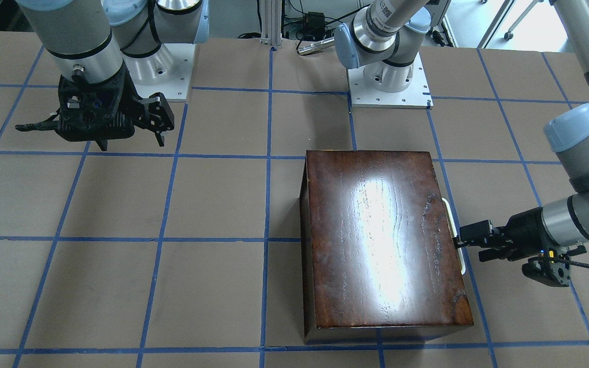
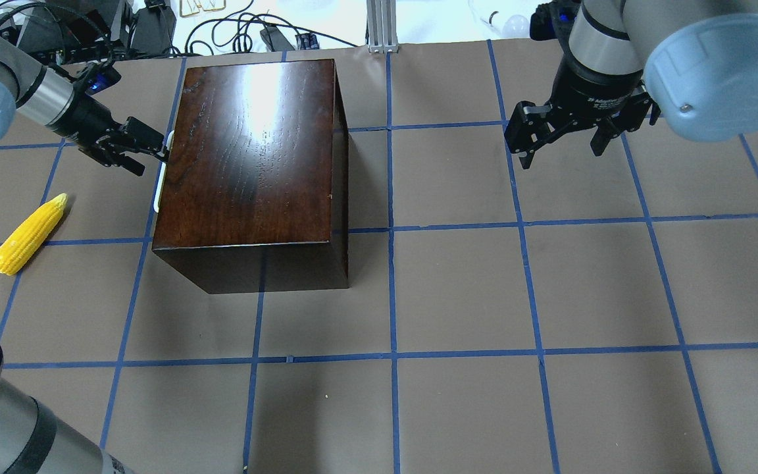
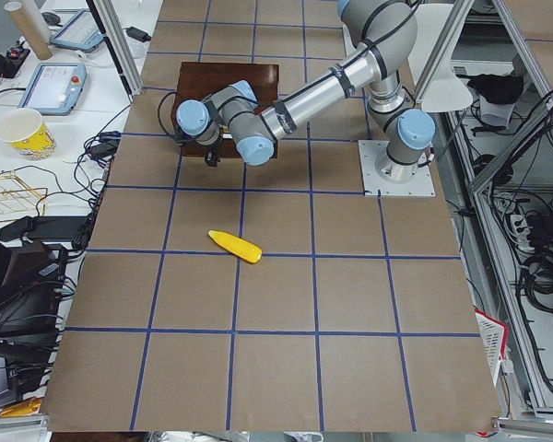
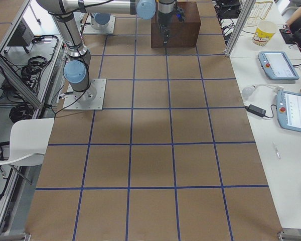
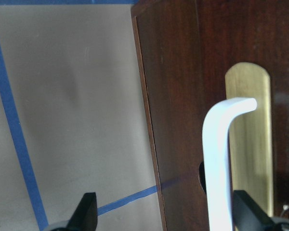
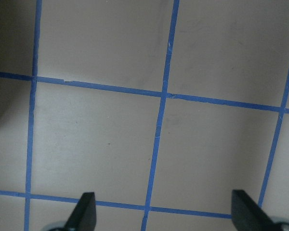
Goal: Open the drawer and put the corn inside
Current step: 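Close the left gripper on the white drawer handle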
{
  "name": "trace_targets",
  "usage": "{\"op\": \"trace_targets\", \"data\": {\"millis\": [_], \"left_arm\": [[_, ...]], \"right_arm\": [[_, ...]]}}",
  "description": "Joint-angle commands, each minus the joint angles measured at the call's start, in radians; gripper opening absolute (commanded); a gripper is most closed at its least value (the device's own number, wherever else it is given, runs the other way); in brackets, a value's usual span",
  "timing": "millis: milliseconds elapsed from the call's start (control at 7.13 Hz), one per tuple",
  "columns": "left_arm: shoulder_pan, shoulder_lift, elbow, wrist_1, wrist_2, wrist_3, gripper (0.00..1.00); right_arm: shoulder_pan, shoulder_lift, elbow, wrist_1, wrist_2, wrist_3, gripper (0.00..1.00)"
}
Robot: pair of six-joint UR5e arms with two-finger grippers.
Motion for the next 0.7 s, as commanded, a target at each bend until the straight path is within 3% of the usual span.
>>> {"op": "trace_targets", "data": {"millis": [0, 561], "left_arm": [[0.002, 0.001, 0.004, 0.025, 0.014, -0.003, 1.00], [0.005, 0.004, 0.005, 0.028, 0.055, 0.029, 1.00]], "right_arm": [[0.000, 0.000, 0.000, 0.000, 0.000, 0.001, 1.00], [0.000, 0.000, 0.000, 0.000, 0.000, 0.001, 1.00]]}}
